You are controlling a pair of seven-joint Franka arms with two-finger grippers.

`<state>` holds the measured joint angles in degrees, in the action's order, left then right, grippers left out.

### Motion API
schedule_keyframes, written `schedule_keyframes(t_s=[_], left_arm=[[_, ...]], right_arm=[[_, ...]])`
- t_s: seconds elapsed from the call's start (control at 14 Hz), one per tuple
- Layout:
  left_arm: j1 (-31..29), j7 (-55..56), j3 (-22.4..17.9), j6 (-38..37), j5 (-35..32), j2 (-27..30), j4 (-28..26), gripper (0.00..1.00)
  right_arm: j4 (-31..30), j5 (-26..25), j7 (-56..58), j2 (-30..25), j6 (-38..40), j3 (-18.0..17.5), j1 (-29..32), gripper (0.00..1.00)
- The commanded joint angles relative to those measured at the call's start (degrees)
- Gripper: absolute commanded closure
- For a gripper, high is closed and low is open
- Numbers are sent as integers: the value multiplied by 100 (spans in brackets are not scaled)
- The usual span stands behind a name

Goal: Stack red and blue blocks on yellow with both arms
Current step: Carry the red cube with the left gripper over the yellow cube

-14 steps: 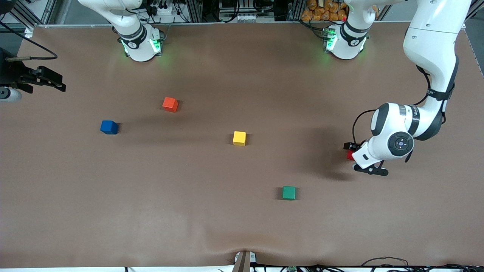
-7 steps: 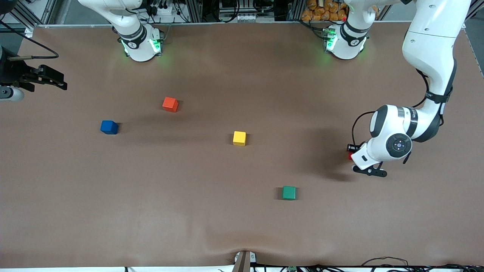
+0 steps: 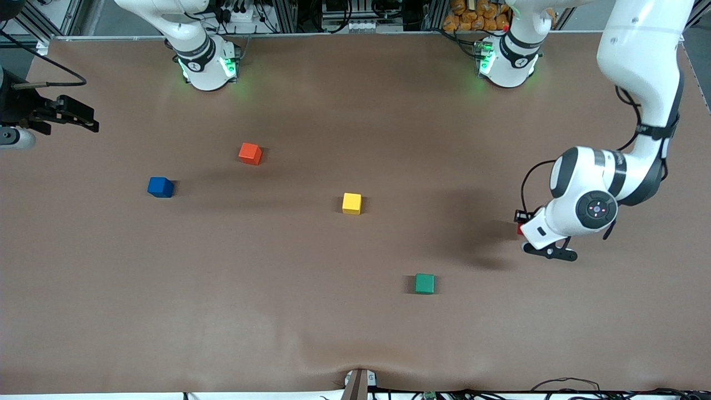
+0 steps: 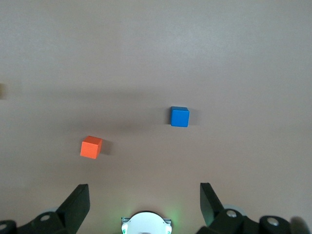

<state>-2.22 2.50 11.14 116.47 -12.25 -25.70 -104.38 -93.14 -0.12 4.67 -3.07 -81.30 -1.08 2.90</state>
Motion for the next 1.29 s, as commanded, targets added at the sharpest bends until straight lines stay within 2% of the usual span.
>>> schedule_keyframes(t_s=[0.0,0.21,0.72,1.0,1.22], left_arm=[[29,432,378,-746,-6,530,49,100],[29,1495,941,-1302,-6,575,234,100],[178,4079,1952,-1311,503,470,497,100],[731,5171,1979,-1303,574,426,796,100],[881,5567,1979,-1276,583,382,1042,100]], right_arm=[[95,65,-72,34,97,38,-35,0],[94,65,-72,25,97,38,-35,0],[173,73,-72,34,45,38,8,0],[209,3,-63,60,-17,38,17,0],[244,-6,-54,157,-35,38,70,0]])
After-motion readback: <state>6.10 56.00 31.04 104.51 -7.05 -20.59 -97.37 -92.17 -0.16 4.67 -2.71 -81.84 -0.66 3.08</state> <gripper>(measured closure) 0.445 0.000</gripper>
